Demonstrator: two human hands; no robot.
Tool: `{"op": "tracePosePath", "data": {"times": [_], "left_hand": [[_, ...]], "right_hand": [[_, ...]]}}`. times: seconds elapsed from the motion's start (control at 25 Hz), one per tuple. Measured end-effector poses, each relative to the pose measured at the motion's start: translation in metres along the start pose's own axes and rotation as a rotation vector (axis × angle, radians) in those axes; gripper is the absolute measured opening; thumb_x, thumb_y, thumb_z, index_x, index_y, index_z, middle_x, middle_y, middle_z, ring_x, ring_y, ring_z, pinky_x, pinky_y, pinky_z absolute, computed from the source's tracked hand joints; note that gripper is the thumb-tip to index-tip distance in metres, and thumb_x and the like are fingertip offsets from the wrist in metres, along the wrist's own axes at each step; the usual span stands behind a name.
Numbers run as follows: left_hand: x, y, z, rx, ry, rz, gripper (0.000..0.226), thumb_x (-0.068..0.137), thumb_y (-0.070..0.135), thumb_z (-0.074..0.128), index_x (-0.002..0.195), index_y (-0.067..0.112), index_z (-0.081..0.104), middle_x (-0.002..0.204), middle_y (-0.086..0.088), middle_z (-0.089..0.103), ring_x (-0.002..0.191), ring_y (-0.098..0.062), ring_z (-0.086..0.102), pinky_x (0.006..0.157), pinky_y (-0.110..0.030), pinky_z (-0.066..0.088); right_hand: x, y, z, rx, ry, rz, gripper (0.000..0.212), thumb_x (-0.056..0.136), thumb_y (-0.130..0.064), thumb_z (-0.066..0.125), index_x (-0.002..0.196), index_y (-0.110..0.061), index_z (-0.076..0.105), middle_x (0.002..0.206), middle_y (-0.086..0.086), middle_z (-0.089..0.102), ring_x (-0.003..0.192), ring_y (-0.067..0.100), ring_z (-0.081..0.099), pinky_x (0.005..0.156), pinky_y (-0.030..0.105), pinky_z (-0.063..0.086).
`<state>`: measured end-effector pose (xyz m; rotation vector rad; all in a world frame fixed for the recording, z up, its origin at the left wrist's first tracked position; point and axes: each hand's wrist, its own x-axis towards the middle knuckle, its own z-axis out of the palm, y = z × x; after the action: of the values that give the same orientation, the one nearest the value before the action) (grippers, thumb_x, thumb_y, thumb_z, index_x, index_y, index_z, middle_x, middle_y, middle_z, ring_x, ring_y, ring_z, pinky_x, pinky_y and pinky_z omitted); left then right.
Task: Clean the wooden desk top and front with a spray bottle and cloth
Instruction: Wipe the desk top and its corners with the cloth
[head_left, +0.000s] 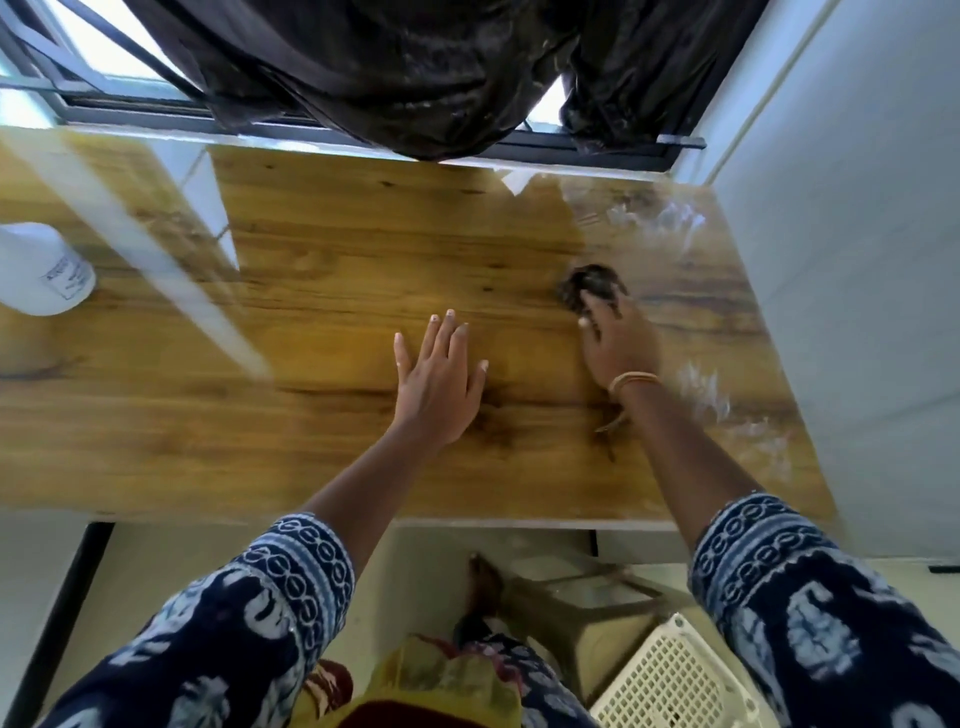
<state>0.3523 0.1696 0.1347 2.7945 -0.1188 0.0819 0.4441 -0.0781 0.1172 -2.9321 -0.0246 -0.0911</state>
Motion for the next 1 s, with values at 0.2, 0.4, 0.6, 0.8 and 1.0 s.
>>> {"op": "tracePosePath", "data": {"times": [0.2, 0.4, 0.6, 0.8, 1.0], "left_hand": [[0.045, 0.002, 0.004, 0.024, -0.053, 0.012, 0.062, 0.101, 0.046, 0.026, 0.152, 0.012, 0.023, 0.163, -0.006, 0.013, 0.151, -0.022, 0.006, 0.118, -0.057, 0.001], [0.083, 0.003, 0.007, 0.075, -0.095, -0.132, 0.077, 0.098, 0.058, 0.029, 0.155, 0.008, 0.012, 0.164, -0.010, 0.002, 0.151, -0.024, -0.003, 0.118, -0.056, -0.008], [0.124, 0.008, 0.008, 0.123, -0.162, -0.134, 0.093, 0.092, 0.070, 0.028, 0.155, 0.008, 0.001, 0.164, -0.011, -0.006, 0.151, -0.025, -0.008, 0.115, -0.056, -0.012], [0.164, 0.014, 0.010, 0.134, -0.225, -0.143, 0.098, 0.090, 0.073, 0.028, 0.155, 0.007, -0.004, 0.163, -0.011, -0.011, 0.150, -0.026, -0.011, 0.115, -0.057, -0.012], [0.186, 0.013, 0.016, 0.260, -0.344, -0.128, 0.103, 0.086, 0.079, 0.015, 0.152, 0.007, -0.017, 0.161, -0.011, -0.021, 0.149, -0.026, -0.017, 0.118, -0.056, -0.008]], "right_hand": [[0.055, 0.030, -0.007, 0.017, 0.049, 0.448, 0.048, 0.102, -0.038, 0.034, 0.148, -0.027, 0.038, 0.160, 0.014, 0.024, 0.145, 0.037, 0.024, 0.116, 0.050, 0.026], [0.083, -0.066, 0.013, -0.030, -0.040, -0.117, 0.046, 0.100, -0.037, 0.040, 0.145, -0.029, 0.043, 0.156, 0.015, 0.032, 0.143, 0.038, 0.029, 0.115, 0.051, 0.029], [0.139, -0.047, 0.010, -0.058, -0.085, -0.419, 0.045, 0.101, -0.038, 0.040, 0.146, -0.032, 0.042, 0.155, 0.011, 0.035, 0.141, 0.034, 0.034, 0.112, 0.048, 0.034], [0.212, 0.071, -0.006, 0.002, 0.055, 0.193, 0.046, 0.098, -0.040, 0.038, 0.143, -0.030, 0.044, 0.156, 0.010, 0.032, 0.139, 0.035, 0.034, 0.113, 0.051, 0.033], [0.237, 0.036, -0.003, -0.023, 0.067, 0.535, 0.046, 0.100, -0.037, 0.036, 0.145, -0.028, 0.040, 0.159, 0.014, 0.024, 0.143, 0.037, 0.025, 0.116, 0.051, 0.022]]}}
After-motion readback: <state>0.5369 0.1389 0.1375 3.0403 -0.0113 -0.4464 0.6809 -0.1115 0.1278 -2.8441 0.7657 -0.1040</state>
